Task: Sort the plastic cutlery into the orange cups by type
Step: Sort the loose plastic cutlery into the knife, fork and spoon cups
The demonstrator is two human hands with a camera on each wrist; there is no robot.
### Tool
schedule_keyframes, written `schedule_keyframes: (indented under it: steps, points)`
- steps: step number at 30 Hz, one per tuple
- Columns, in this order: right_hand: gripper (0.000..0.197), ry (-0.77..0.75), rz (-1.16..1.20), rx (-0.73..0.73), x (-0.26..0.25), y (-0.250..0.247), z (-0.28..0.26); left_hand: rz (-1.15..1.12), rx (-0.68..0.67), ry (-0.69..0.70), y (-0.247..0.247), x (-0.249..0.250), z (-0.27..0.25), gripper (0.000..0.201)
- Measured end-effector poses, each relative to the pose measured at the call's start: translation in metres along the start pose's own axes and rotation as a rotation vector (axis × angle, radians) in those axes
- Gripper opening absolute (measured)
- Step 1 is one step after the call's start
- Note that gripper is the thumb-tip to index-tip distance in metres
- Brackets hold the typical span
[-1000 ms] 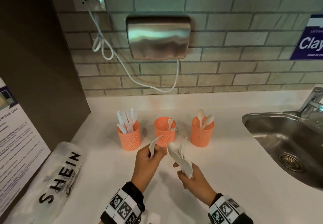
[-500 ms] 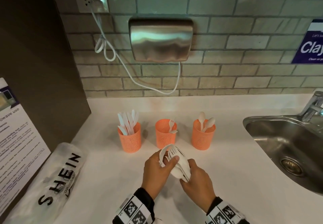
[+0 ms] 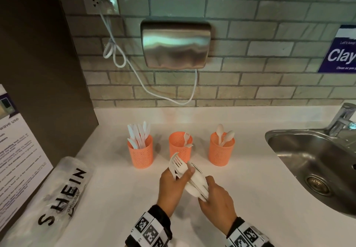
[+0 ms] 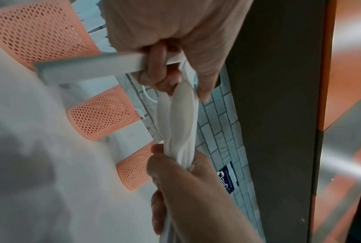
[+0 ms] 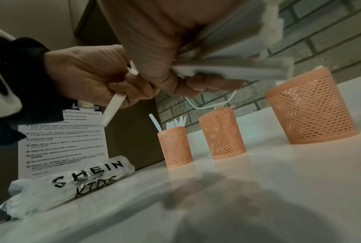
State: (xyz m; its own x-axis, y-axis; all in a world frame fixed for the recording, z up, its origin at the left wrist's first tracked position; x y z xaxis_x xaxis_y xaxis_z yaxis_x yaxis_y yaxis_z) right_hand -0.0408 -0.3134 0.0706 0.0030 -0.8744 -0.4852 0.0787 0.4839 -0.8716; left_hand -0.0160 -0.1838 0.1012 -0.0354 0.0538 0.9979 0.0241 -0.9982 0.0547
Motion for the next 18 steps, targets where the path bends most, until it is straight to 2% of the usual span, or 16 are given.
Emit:
schedule_keyframes:
  steps: [4, 6, 11, 16, 18]
  points:
    - [0.026, -0.012, 0.029, -0.032, 0.004, 0.003, -0.001, -0.027, 0.018, 0.007, -0.003, 0.003, 0.003, 0.006]
    - [0.026, -0.024, 0.074, -0.043, 0.007, 0.004, -0.003, -0.066, 0.071, 0.005, -0.007, 0.009, 0.006, 0.012]
    - [0.023, -0.066, 0.169, -0.048, 0.013, 0.001, -0.006, -0.358, 0.264, -0.007, -0.03, 0.026, 0.025, 0.021]
    - [0.017, -0.081, 0.353, -0.082, 0.018, -0.001, -0.005, -0.58, 0.285, 0.04, -0.052, 0.044, 0.032, 0.024]
    - [0.026, -0.076, 0.478, -0.112, 0.018, -0.003, -0.005, -0.489, 0.31, 0.029, -0.057, 0.044, 0.034, 0.022]
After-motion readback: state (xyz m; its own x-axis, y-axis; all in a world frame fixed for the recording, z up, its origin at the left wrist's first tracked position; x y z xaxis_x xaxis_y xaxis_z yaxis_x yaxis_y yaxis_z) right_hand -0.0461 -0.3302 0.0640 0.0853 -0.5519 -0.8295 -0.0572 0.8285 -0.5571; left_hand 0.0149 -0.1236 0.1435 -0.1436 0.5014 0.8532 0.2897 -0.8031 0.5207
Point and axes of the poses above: each hand's wrist, its own z-axis towards the middle knuckle, its own y-axis out of the palm, x = y × z, the point moved 1 cm from there along z, towards the middle knuckle, and after that the axes turned 1 degree about -y, right-handed, at the moved point
